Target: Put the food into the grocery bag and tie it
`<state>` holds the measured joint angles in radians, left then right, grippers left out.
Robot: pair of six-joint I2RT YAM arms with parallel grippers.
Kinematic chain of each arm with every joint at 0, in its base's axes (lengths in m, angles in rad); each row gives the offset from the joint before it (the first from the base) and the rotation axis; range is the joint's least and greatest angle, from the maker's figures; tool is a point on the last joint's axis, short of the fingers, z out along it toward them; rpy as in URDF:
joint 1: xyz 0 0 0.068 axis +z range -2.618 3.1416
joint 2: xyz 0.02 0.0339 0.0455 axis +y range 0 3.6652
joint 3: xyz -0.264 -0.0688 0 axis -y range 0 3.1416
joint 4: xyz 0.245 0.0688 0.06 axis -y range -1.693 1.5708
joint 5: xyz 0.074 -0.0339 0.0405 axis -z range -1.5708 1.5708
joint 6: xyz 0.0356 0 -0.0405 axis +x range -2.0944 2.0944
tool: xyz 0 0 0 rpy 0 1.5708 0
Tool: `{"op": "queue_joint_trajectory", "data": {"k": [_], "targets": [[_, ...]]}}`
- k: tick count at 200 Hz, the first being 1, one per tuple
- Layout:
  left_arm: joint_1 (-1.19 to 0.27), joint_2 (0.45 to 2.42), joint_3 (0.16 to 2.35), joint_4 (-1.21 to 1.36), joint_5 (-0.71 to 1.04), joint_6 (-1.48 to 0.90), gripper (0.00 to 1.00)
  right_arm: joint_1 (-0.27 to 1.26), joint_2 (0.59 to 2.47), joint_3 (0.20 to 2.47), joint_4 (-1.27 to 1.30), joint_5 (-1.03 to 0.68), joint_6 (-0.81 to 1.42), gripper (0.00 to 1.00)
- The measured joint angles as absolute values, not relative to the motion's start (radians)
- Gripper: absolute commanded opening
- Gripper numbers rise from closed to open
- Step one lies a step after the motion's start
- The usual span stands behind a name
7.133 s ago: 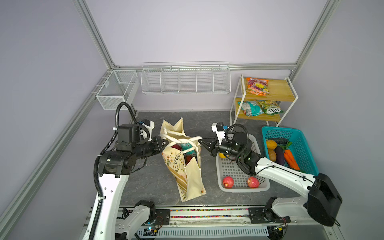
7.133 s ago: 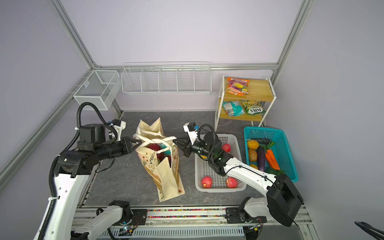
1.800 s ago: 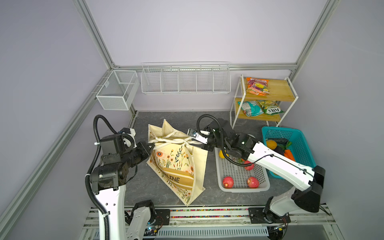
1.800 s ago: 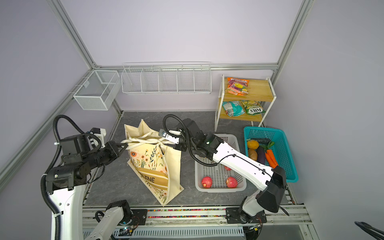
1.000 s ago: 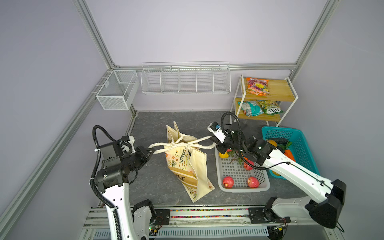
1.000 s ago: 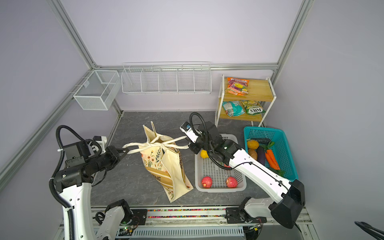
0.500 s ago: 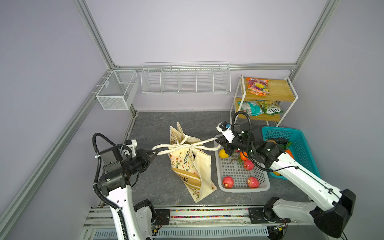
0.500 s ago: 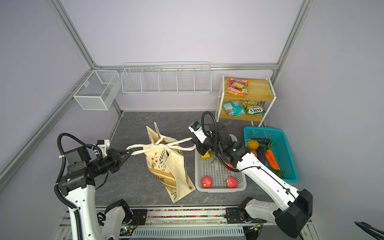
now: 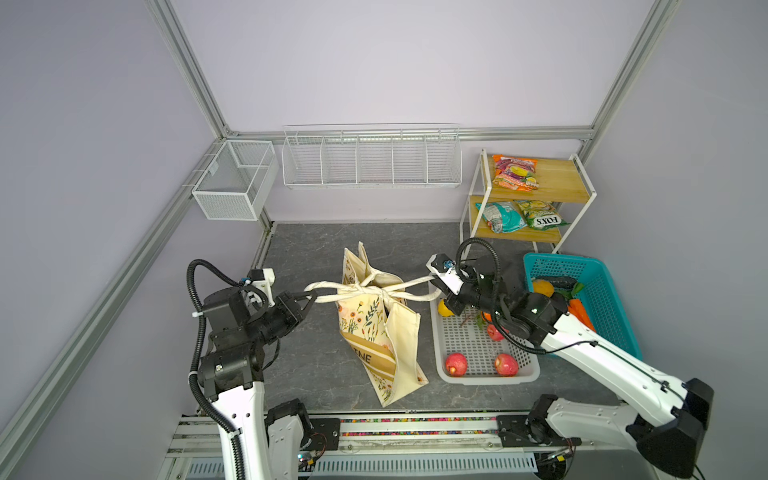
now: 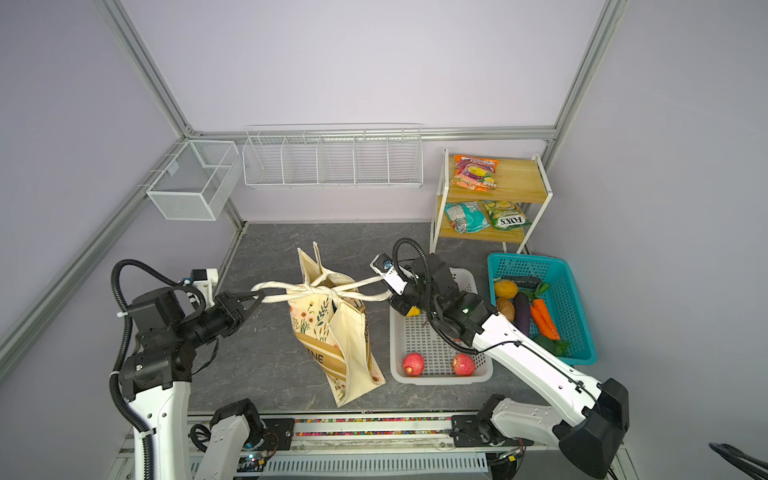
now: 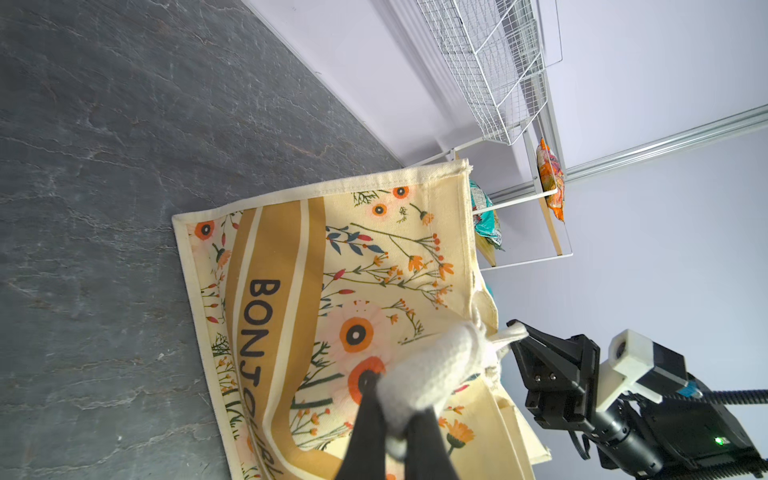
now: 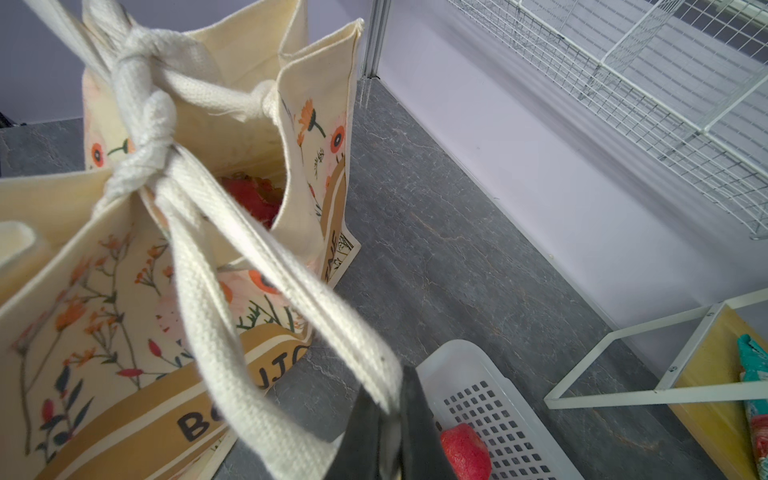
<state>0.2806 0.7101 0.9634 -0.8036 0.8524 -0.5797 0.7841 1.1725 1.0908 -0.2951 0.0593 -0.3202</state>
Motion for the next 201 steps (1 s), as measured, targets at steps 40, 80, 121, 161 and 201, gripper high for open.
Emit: {"op": "queue_joint_trajectory", "data": {"k": [40,80,121,161,201], "targets": [[0.113,0.745,1.007,-0.751,0.729,-0.587,0.26,0.817,1.173,1.091,-0.305,0.151,-0.373,0.07],[0.063,0.808,1.063,-0.738,0.643,-0.572,0.38,0.846,1.179,1.097,-0.314,0.188,-0.399,0.07],[0.032,0.856,1.087,-0.738,0.606,-0.560,0.41,0.861,1.195,1.113,-0.318,0.197,-0.416,0.07],[-0.027,0.877,1.090,-0.739,0.587,-0.543,0.50,0.866,1.212,1.115,-0.319,0.210,-0.420,0.07],[-0.033,0.849,1.090,-0.750,0.599,-0.540,0.47,0.873,1.219,1.116,-0.319,0.211,-0.422,0.07]]}}
